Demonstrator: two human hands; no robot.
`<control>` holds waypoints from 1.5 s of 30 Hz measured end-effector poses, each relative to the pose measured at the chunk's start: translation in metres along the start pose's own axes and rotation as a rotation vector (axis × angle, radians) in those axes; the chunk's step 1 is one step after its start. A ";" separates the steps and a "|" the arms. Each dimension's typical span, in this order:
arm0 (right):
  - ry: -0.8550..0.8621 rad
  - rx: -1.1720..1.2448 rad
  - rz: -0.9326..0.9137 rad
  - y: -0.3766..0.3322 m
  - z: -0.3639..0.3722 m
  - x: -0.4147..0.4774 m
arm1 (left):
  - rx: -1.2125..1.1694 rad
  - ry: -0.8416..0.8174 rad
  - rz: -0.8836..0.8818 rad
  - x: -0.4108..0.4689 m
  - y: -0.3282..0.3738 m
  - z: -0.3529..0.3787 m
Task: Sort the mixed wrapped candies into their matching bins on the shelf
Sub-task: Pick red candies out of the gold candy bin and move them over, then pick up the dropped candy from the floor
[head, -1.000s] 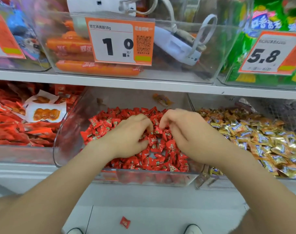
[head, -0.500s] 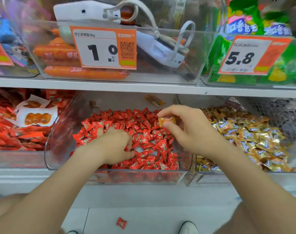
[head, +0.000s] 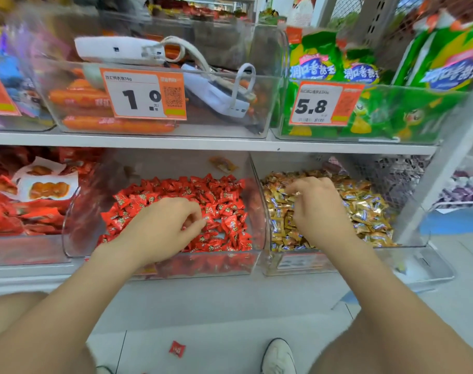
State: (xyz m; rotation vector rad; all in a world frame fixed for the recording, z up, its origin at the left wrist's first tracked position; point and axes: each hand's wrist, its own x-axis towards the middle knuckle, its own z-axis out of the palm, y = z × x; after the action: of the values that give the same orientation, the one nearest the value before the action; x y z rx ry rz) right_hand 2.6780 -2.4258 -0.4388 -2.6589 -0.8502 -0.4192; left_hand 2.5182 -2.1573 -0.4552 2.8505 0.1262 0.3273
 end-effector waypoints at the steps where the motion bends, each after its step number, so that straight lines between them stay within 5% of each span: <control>1: 0.049 0.065 -0.053 -0.011 -0.002 -0.005 | 0.003 0.001 -0.009 -0.004 -0.003 -0.005; 3: 0.047 0.259 -0.232 -0.040 -0.008 -0.016 | -0.008 -0.042 -0.026 -0.016 -0.009 -0.017; 5: -0.156 0.363 -0.445 -0.067 -0.007 -0.029 | -0.049 -0.183 -0.101 -0.031 -0.018 -0.032; 7: -0.397 0.231 -0.574 -0.085 0.004 -0.034 | -0.099 -0.351 -0.195 -0.050 -0.032 -0.045; 10: -0.499 0.083 -0.609 -0.097 0.019 -0.029 | -0.029 -0.467 -0.211 -0.073 -0.052 -0.054; 19: -0.077 0.217 -0.388 -0.101 0.010 0.001 | -0.147 0.083 -0.125 -0.066 -0.075 -0.071; 32: -0.340 -0.068 -0.459 -0.108 0.049 -0.012 | 0.283 -0.219 -0.255 -0.068 -0.063 -0.036; 38: -0.094 0.144 -0.619 -0.135 0.030 -0.037 | 0.102 0.124 0.083 -0.089 -0.022 -0.033; 41: -0.379 0.228 -0.641 -0.157 0.047 -0.079 | 0.117 -0.178 -0.010 -0.109 -0.016 0.011; 45: -0.930 -0.104 -0.568 -0.155 0.126 -0.109 | 0.100 -0.663 -0.329 -0.134 -0.057 0.098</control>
State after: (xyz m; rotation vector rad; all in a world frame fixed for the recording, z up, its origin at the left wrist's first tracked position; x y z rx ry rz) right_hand 2.5231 -2.3131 -0.5607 -2.6081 -1.8833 0.7581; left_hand 2.4074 -2.1427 -0.5909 2.7982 0.4724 -0.6968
